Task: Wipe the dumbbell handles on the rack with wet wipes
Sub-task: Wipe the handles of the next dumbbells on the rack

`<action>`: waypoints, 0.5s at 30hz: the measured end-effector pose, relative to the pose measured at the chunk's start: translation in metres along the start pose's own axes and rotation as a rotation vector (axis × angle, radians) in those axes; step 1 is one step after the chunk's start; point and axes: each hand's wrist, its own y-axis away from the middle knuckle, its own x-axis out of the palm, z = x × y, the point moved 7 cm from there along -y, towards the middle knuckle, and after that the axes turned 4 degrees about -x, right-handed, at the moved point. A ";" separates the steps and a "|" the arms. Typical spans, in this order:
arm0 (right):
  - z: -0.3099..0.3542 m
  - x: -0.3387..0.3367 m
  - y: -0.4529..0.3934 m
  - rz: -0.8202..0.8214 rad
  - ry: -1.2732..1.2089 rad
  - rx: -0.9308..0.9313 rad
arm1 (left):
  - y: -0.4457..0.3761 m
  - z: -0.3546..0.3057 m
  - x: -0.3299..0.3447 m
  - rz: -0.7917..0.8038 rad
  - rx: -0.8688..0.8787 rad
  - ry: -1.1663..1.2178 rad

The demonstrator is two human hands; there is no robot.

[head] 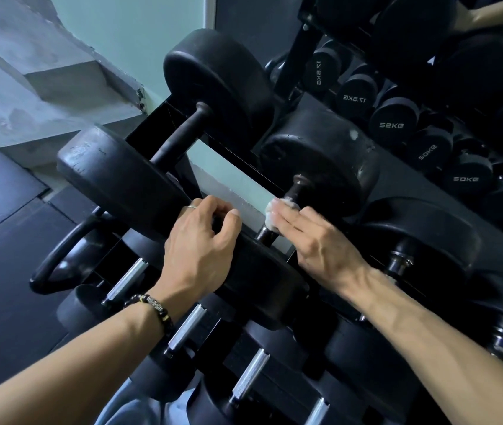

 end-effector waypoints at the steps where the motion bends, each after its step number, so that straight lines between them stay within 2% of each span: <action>1: -0.007 -0.006 -0.004 -0.022 0.013 0.005 | 0.000 0.000 0.000 -0.001 0.000 0.001; 4: -0.036 -0.009 -0.015 -0.060 0.057 0.172 | 0.000 0.000 0.000 -0.005 0.010 -0.005; 9: -0.033 0.007 0.030 -0.089 0.084 0.258 | 0.000 0.001 -0.001 -0.014 0.003 0.012; 13: -0.023 -0.016 0.009 -0.251 0.154 0.128 | -0.001 0.002 0.000 -0.025 -0.001 0.012; 15: -0.017 -0.020 -0.012 -0.245 0.235 0.078 | -0.002 0.001 -0.001 -0.027 0.002 0.009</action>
